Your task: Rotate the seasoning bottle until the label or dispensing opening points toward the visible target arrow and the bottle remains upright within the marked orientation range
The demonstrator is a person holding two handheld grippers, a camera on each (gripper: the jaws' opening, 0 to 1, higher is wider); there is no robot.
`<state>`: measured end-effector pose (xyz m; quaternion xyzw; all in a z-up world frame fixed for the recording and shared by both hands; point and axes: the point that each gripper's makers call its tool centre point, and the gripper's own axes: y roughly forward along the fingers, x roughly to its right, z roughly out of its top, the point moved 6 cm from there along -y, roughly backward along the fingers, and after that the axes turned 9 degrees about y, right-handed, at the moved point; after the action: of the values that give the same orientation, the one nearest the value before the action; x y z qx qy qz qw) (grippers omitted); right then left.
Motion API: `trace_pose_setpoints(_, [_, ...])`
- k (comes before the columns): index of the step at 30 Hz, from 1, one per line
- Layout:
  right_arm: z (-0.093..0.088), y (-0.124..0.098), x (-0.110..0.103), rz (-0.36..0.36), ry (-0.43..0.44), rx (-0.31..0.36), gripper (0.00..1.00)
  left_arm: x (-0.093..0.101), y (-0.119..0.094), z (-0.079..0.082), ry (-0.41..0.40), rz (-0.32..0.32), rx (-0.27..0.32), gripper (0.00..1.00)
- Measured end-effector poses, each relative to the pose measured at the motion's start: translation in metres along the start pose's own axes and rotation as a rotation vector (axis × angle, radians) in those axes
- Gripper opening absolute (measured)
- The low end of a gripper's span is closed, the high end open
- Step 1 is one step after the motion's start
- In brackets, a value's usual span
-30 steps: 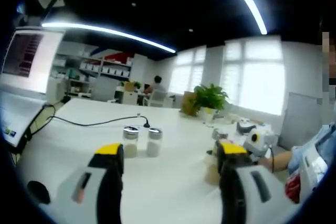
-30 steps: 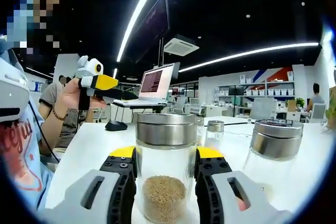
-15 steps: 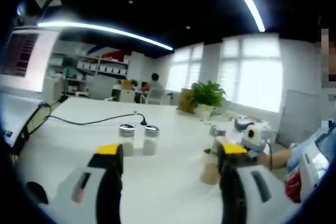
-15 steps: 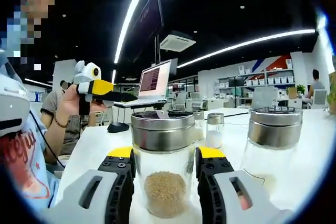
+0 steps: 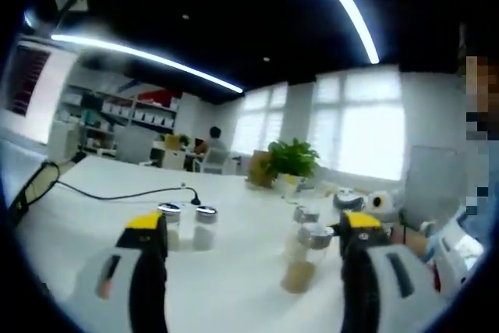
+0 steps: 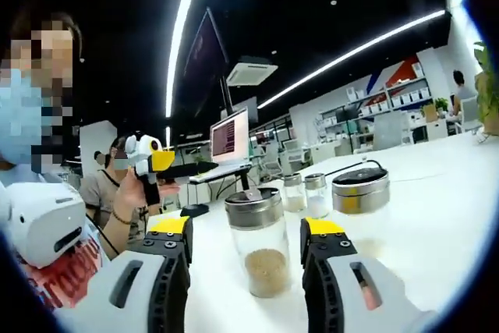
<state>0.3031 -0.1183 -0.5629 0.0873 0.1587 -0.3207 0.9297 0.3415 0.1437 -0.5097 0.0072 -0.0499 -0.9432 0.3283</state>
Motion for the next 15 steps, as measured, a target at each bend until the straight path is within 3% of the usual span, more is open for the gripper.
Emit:
trace_pose_setpoints(6, [0.01, -0.027, 0.003, -0.038, 0.008, 0.065, 0.55, 0.023, 0.016, -0.003, 0.073, -0.113, 0.065, 0.98])
trace_pose_setpoints(9, [0.012, -0.033, 0.007, -0.061, 0.002, 0.114, 0.55, 0.027, 0.023, -0.012, 0.077, -0.118, 0.034, 1.0])
trace_pose_setpoints(11, [0.014, -0.036, 0.01, -0.079, 0.012, 0.154, 0.55, 0.03, 0.026, -0.023, 0.064, -0.15, -0.026, 1.0])
trace_pose_setpoints(15, [0.007, -0.04, 0.013, -0.079, 0.006, 0.126, 0.54, 0.034, 0.037, -0.038, 0.106, -0.17, -0.061, 0.99])
